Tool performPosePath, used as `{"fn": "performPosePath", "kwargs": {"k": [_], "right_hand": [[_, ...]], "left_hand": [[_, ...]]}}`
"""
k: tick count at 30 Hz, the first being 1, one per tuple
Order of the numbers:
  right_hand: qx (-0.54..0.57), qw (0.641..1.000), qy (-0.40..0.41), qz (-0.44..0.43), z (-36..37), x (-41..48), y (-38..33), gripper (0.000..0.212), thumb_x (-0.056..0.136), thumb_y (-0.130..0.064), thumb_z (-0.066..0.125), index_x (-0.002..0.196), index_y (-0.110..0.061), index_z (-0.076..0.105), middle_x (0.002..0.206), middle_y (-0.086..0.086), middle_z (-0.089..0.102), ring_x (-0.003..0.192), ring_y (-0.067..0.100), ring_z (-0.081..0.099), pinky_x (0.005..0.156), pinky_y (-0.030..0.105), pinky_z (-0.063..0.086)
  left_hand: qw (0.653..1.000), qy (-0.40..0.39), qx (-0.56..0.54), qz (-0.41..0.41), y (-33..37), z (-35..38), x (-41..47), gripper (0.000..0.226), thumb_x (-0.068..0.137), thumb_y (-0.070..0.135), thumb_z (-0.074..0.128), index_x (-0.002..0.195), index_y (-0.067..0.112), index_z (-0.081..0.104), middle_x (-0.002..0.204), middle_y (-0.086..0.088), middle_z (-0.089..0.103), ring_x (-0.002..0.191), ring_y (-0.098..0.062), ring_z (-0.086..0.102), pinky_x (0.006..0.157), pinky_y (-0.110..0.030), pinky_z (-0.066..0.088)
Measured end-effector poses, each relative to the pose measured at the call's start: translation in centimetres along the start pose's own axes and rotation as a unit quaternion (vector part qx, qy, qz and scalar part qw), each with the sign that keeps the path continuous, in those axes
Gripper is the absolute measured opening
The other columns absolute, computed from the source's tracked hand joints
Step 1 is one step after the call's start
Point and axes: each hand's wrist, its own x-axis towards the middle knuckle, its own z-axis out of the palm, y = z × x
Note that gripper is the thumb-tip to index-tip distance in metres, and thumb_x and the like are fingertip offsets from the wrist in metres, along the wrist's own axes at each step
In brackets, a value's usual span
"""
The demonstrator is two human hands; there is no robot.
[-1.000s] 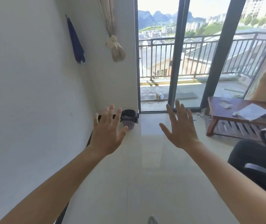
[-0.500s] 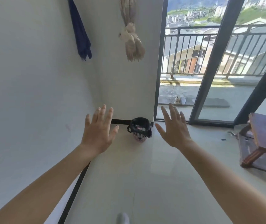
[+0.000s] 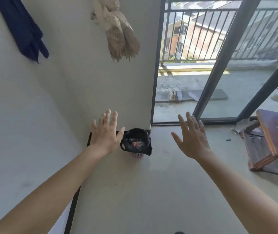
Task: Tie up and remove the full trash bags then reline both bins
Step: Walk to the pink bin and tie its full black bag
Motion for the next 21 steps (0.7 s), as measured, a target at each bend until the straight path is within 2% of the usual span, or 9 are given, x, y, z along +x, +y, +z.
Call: {"fn": "performPosePath", "kwargs": {"k": [5, 10, 13, 16, 21], "right_hand": [[-0.007, 0.999, -0.035, 0.029, 5.0, 7.2, 1.9, 0.076, 0.098, -0.058, 0.037, 0.159, -0.016, 0.016, 0.164, 0.019, 0.012, 0.151, 0.036, 0.016, 0.121, 0.052, 0.011], [0.02, 0.994, -0.108, 0.027, 11.6, 14.8, 2.2, 0.077, 0.098, -0.06, 0.031, 0.159, -0.019, 0.009, 0.166, 0.016, 0.006, 0.152, 0.034, 0.011, 0.123, 0.052, 0.01], [0.029, 0.99, -0.141, 0.016, 16.0, 19.8, 2.5, 0.077, 0.099, -0.06, 0.03, 0.159, -0.019, 0.006, 0.166, 0.015, 0.003, 0.152, 0.033, 0.008, 0.123, 0.051, 0.008], [0.039, 0.977, -0.202, 0.055, 19.9, 23.3, 2.2, 0.075, 0.1, -0.058, 0.031, 0.159, -0.018, 0.008, 0.166, 0.016, 0.004, 0.152, 0.034, 0.009, 0.123, 0.051, 0.01], [0.064, 0.955, -0.265, 0.117, 26.4, 25.8, 1.6, 0.076, 0.098, -0.061, 0.03, 0.158, -0.018, 0.011, 0.164, 0.017, 0.012, 0.15, 0.034, 0.016, 0.12, 0.05, 0.016]], "left_hand": [[0.999, -0.036, -0.009, 0.019, 1.4, 4.8, 9.8, 0.071, 0.099, 0.055, 0.026, 0.157, 0.019, 0.006, 0.165, -0.01, 0.003, 0.151, -0.027, 0.01, 0.119, -0.053, 0.012], [0.995, -0.103, 0.008, 0.0, 1.0, 10.4, 15.9, 0.07, 0.1, 0.055, 0.025, 0.157, 0.02, 0.004, 0.165, -0.009, 0.001, 0.151, -0.026, 0.01, 0.12, -0.052, 0.009], [0.992, -0.122, 0.023, -0.03, -0.1, 13.5, 19.9, 0.07, 0.099, 0.055, 0.026, 0.157, 0.019, 0.008, 0.165, -0.009, 0.006, 0.148, -0.027, 0.017, 0.119, -0.052, 0.015], [0.985, -0.158, 0.013, -0.065, -1.4, 16.4, 23.1, 0.071, 0.099, 0.056, 0.025, 0.157, 0.018, 0.011, 0.164, -0.01, 0.011, 0.148, -0.027, 0.019, 0.117, -0.052, 0.021], [0.971, -0.233, 0.003, -0.057, -2.9, 22.2, 26.9, 0.069, 0.1, 0.054, 0.026, 0.157, 0.019, 0.008, 0.164, -0.009, 0.01, 0.149, -0.026, 0.014, 0.119, -0.052, 0.016]]}}
